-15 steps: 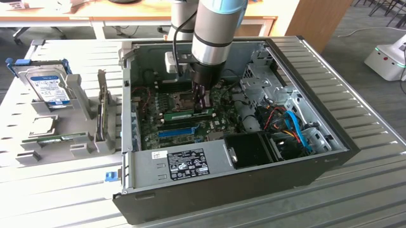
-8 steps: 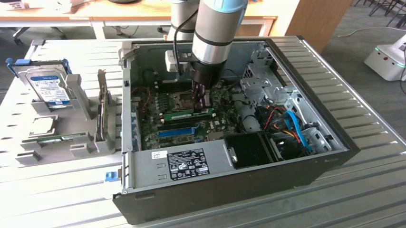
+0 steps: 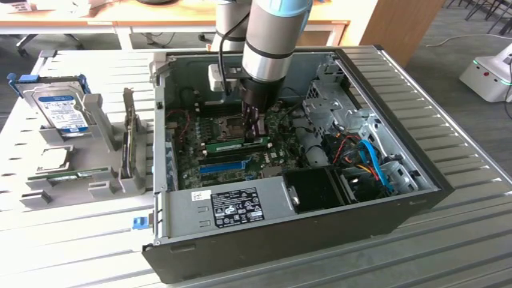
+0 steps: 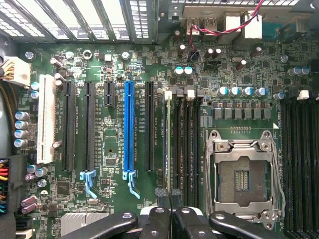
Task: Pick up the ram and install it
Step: 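Insert the ram into the slot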
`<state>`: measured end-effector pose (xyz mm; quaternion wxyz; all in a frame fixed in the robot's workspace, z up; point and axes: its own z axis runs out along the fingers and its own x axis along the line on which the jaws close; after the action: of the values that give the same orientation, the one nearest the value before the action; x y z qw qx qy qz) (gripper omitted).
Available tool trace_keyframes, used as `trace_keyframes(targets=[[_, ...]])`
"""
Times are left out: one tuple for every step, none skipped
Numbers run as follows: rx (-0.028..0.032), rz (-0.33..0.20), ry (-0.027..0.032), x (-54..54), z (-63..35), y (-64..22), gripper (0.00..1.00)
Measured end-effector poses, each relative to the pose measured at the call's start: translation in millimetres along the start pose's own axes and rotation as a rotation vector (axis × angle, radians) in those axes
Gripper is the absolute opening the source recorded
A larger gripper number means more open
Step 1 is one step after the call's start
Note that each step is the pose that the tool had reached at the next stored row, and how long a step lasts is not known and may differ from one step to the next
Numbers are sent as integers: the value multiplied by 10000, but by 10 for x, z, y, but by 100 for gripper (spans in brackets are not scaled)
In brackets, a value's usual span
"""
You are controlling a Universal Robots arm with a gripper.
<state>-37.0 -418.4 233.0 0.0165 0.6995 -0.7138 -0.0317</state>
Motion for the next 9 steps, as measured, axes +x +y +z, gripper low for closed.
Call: trace_keyframes(targets=[[0, 0, -1, 0, 0, 0, 12], [0, 0, 0, 0, 0, 0, 12], [1, 0, 0, 0, 0, 0, 12], [0, 0, 0, 0, 0, 0, 12], [1, 0, -2, 0, 0, 0, 12], [1, 0, -12, -1, 1, 0, 12], [1, -1, -17, -1, 1, -1, 12], [0, -1, -21, -1, 1, -1, 12], [-1, -2, -22, 0, 0, -4, 12]])
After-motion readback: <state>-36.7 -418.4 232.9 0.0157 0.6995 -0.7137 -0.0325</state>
